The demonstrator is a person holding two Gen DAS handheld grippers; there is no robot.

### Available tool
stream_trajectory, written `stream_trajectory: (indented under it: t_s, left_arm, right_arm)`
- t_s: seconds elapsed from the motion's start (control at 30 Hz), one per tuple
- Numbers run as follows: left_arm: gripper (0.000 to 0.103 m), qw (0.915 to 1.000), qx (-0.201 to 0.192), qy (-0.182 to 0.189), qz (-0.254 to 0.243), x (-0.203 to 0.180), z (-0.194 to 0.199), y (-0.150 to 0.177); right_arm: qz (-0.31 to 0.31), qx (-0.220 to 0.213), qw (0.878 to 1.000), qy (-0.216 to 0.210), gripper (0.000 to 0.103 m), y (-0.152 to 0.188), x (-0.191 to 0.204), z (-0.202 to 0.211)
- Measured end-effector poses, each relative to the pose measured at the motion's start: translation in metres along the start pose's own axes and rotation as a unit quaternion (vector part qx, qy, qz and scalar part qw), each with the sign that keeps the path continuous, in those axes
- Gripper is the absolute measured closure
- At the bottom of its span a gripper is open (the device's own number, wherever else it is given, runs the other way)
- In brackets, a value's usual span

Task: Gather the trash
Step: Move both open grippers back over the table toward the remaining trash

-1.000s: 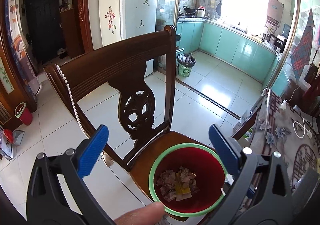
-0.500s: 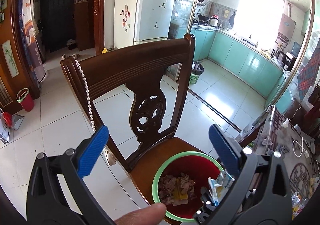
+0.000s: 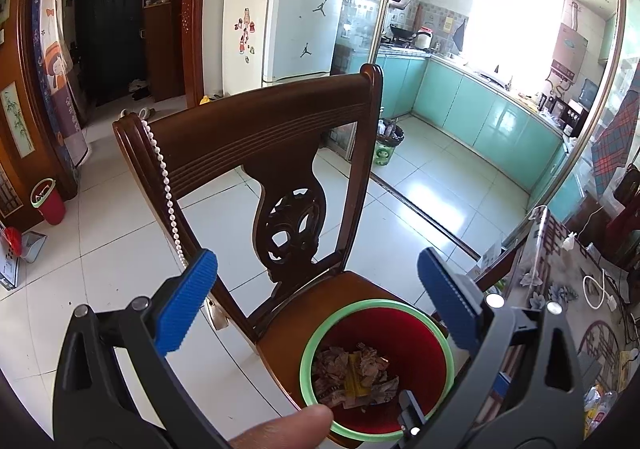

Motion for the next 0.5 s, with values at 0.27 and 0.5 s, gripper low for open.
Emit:
stream_trajectory:
  t_s: [0.27,0.5]
  left_arm:
    - [0.005,0.9993,-0.004,0.019,-0.033,-0.026,0.008,0.004]
    - [0.005,0.9949,-0.011,0.044,-0.090,-0.079,0.021,0.018]
  right_arm:
    - [-0.017,-0.021,0.999,0.022,0.007,0.020,-0.029,0.050]
    - [-0.048,-0.037,0.997,0.049,0.007,0.049,-0.073,0.104]
Point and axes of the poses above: each gripper's, at about its wrist camera, not at the fingertips, and z roughly against the way its jaws point, x to its left, y to its underside, the point moved 9 cm from there along -z, roughly the way its jaws point, and after that the axes turned 5 degrees about x, right-handed, at the moved point
